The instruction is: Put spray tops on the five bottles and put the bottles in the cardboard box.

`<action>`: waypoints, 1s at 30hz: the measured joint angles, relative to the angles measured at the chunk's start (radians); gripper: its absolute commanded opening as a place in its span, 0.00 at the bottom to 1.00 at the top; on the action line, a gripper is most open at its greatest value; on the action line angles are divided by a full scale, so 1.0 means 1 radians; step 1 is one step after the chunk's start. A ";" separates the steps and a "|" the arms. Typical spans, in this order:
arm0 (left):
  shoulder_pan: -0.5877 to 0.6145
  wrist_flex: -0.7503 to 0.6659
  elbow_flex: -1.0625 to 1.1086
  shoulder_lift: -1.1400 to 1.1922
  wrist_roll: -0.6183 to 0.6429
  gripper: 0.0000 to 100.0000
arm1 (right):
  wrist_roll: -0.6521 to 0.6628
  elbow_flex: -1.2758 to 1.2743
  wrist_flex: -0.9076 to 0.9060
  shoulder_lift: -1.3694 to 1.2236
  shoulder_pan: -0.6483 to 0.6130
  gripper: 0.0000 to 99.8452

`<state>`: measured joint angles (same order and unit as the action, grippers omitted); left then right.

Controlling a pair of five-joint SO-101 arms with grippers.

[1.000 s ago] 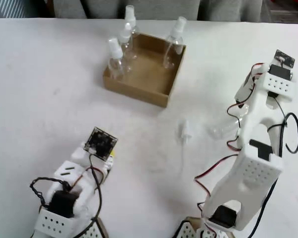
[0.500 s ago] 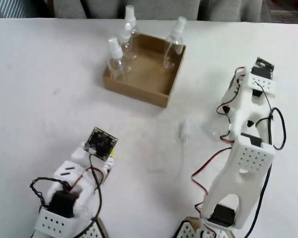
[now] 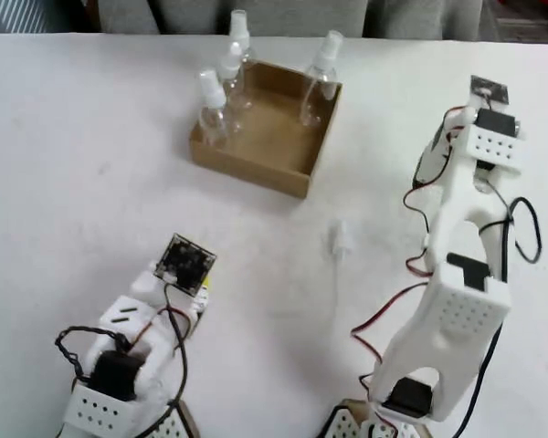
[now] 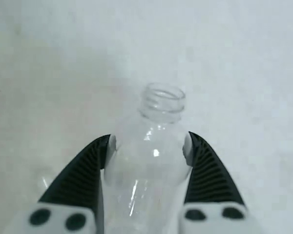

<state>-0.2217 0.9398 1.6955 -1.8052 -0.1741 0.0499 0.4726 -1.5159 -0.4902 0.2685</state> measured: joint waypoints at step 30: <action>0.071 0.000 0.000 0.000 0.000 0.02 | -0.141 -0.942 0.147 0.635 -0.621 0.02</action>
<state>-0.1511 0.9398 1.6955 -1.8052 -0.1741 -0.0913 -0.4695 -1.3686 0.1450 -0.3529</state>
